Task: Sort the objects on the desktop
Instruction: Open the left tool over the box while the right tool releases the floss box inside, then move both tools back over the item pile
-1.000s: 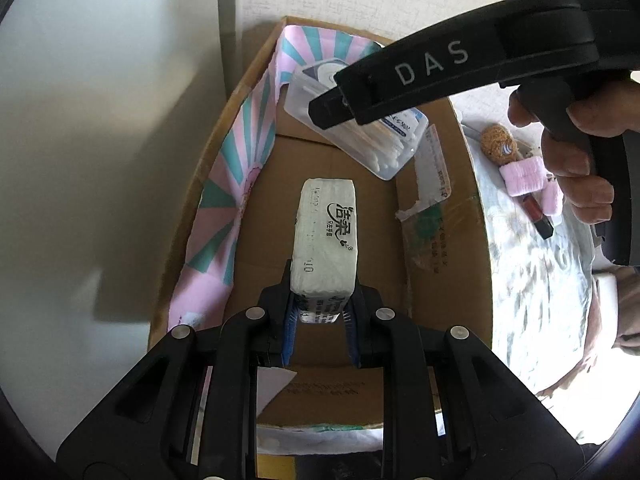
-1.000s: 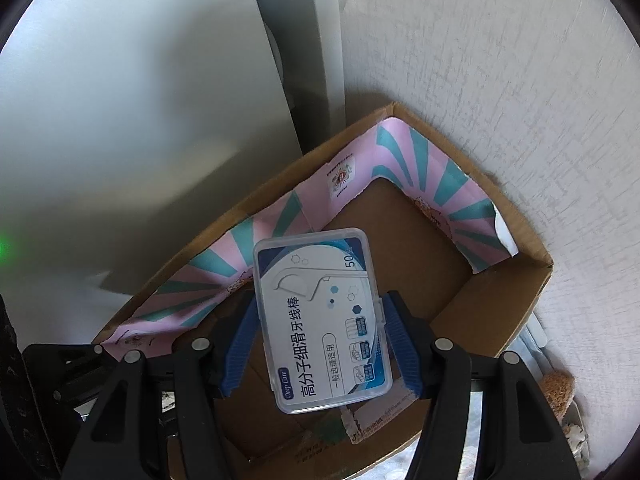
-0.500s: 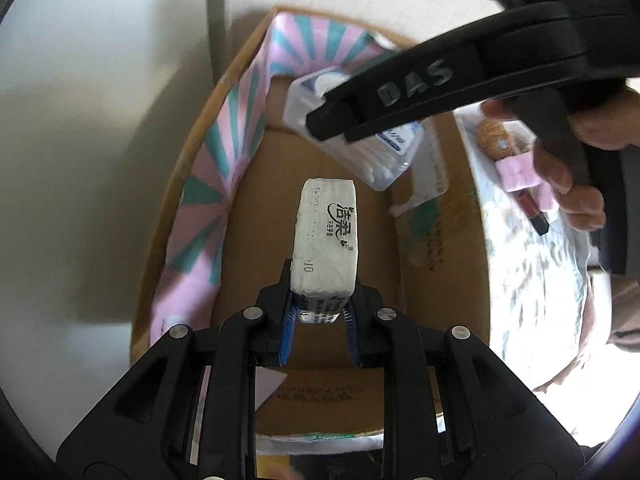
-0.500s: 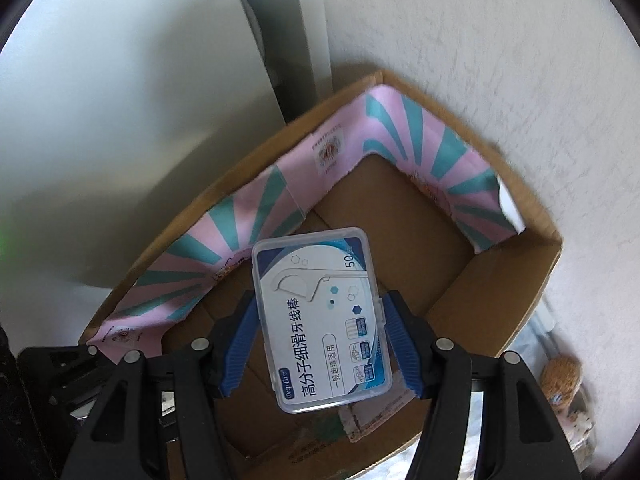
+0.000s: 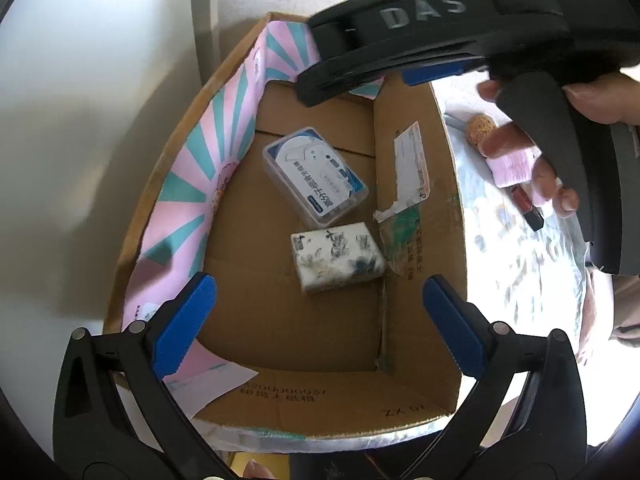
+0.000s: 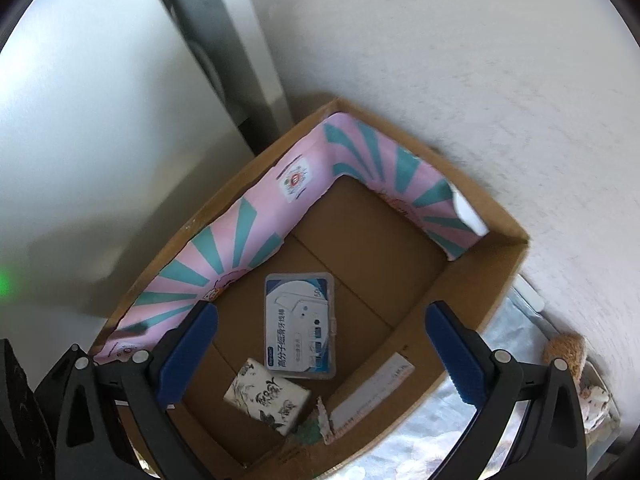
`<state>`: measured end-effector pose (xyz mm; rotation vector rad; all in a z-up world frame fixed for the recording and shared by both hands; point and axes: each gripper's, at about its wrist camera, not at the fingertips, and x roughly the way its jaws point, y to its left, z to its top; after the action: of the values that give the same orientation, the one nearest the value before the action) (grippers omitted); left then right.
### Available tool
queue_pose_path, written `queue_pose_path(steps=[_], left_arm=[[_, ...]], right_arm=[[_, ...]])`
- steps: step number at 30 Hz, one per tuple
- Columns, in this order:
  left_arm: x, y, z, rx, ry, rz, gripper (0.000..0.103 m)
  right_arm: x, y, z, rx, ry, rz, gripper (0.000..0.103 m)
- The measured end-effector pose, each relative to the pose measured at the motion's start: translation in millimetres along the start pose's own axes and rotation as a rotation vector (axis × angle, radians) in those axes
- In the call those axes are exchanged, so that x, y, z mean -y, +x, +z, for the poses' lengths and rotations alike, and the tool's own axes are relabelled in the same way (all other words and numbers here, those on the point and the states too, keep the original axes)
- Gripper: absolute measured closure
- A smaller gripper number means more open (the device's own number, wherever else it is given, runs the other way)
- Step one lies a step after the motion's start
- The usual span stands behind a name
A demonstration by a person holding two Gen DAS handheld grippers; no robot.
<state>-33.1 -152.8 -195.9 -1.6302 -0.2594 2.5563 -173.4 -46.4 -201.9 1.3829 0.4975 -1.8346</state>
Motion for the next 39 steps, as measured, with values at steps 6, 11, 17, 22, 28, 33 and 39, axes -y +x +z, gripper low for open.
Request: queue_pose_path(steps=[6, 11, 17, 22, 28, 33, 39], left_arm=[[10, -10, -1, 0.009, -0.004, 0.002, 0.000], [31, -4, -1, 0.046, -0.002, 0.027, 0.000], [47, -13, 6, 0.080, 0.032, 0.038, 0.000], [62, -27, 15, 0.107, 0.065, 0.027, 0.000], [94, -42, 34, 0.148, 0.116, -0.013, 0.000], [131, -46, 52, 0.181, 0.180, -0.005, 0.000], [175, -38, 70, 0.187, 0.245, -0.049, 0.000]], right_arm=[[14, -24, -13, 0.048, -0.003, -0.050, 0.000], [3, -42, -1, 0.044, -0.082, -0.213, 0.000], [13, -86, -8, 0.085, -0.027, -0.166, 0.000], [32, -123, -25, 0.133, 0.032, -0.158, 0.000], [68, -169, -61, 0.204, 0.101, -0.190, 0.000], [107, -211, -102, 0.266, 0.173, -0.249, 0.000], [159, -254, -151, 0.316, 0.272, -0.329, 0.000]])
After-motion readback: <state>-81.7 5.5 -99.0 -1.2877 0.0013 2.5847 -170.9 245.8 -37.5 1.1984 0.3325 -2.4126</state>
